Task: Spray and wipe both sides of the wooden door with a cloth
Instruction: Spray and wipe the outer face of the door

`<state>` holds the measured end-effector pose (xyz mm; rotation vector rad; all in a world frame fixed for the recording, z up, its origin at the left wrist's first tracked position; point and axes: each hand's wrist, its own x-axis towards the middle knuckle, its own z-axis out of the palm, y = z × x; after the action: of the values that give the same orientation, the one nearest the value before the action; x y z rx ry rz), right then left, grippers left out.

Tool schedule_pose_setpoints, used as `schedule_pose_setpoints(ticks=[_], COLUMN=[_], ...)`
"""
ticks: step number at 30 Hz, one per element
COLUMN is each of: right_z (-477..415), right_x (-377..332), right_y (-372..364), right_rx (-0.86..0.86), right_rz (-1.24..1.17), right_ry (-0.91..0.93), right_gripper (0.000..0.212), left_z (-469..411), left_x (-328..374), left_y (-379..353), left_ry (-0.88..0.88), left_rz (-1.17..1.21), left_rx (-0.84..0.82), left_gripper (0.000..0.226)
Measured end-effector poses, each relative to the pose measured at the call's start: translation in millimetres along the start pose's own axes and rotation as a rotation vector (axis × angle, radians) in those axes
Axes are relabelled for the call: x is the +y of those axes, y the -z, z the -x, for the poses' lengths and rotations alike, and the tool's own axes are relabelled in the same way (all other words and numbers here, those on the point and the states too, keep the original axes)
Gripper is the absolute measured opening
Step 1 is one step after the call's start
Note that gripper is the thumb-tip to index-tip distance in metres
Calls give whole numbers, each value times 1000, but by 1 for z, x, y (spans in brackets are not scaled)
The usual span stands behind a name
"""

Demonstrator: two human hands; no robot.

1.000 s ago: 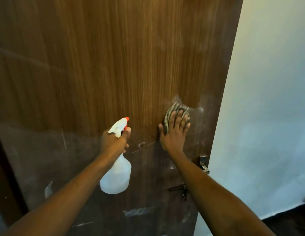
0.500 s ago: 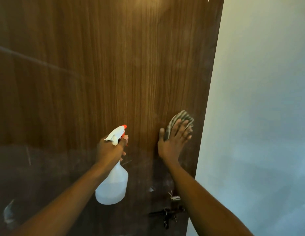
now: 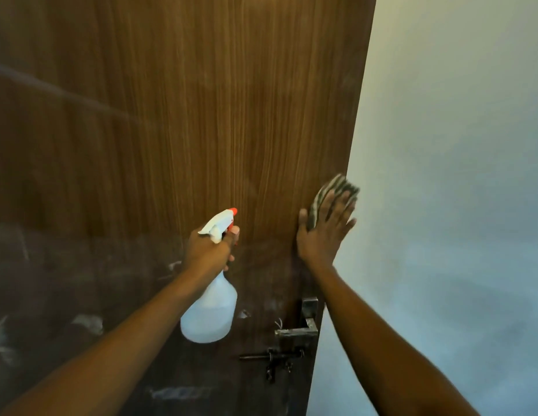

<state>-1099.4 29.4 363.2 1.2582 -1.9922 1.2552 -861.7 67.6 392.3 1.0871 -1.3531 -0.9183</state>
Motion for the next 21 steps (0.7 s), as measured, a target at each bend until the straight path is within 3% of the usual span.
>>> schedule_pose_setpoints(ticks=[3,8,9,13,18,19,21], right_z=[-25,19,35,72,45,47,67], right_x=[-10,47,71,140,70,59,66], right_y=[10,-18,-25,-28,-25,-29,-45], right_rx=[10,-83,-96,-156,-88,-101,-165], right_rz=[7,215,244,293,109,95,145], right_ry=[48,735,805,724,306,311,559], right_gripper=[79,74,72,77,85,86,82], left_z=[9,21,24,34,49,54,63], left_x=[-6,-21,-25,-45,-65,-69,-76], left_y=[-12,-32,-35,-43,-50,-52,-55], left_ry=[0,37,44,108,171,173,176], left_rz=[-21,-15,-14,-21,-57,-59,-65], left_rx=[-7,-3,-5,2,-9,-21,-40], left_gripper=[46,46,45,43,42,42,42])
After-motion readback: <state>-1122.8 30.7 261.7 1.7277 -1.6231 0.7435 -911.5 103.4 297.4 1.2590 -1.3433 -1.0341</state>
